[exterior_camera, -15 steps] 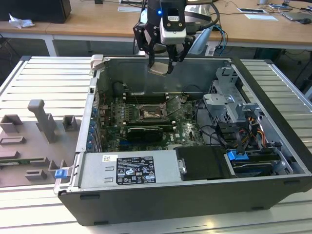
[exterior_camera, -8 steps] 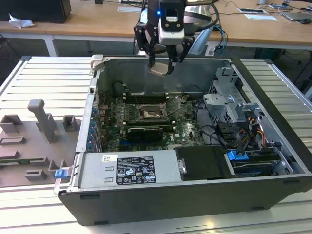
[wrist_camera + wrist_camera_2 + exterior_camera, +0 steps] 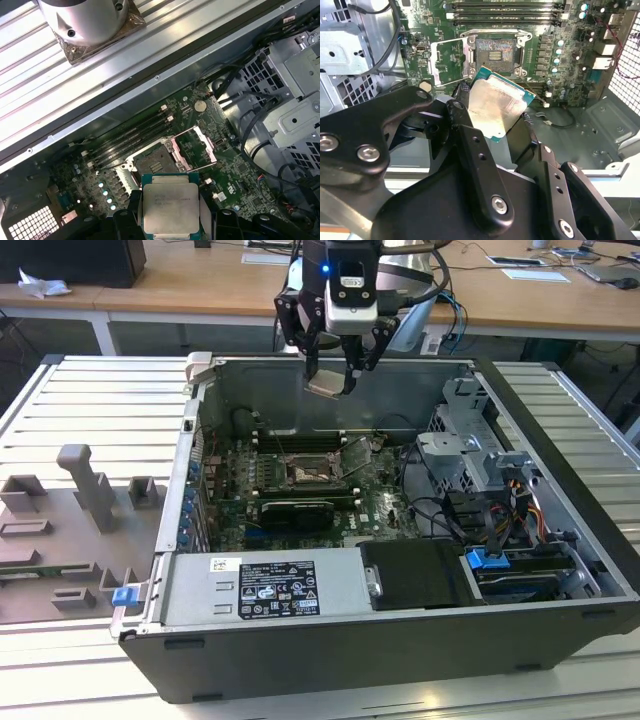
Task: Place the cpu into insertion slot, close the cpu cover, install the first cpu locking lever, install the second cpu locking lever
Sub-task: 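Place the cpu into insertion slot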
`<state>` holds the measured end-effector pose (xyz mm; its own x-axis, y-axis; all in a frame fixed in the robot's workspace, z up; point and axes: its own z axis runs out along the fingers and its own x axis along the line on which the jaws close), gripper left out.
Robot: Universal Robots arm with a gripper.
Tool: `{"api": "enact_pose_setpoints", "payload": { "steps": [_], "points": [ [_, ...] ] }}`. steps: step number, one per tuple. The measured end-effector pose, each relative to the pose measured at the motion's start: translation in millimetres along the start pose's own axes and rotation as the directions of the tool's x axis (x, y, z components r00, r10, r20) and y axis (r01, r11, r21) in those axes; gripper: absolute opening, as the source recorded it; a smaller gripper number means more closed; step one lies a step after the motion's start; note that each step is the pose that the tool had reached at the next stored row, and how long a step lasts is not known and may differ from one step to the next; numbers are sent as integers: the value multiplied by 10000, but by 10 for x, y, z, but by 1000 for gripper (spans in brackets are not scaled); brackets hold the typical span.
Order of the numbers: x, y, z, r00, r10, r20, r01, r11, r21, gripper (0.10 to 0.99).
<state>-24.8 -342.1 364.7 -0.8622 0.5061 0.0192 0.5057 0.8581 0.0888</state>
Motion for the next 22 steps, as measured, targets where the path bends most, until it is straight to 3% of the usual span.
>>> {"api": "enact_pose_setpoints", "payload": {
  "steps": [22],
  "points": [
    [0,-1,18,9938,1106,111,-1106,9939,-7,541]
  ]
}}
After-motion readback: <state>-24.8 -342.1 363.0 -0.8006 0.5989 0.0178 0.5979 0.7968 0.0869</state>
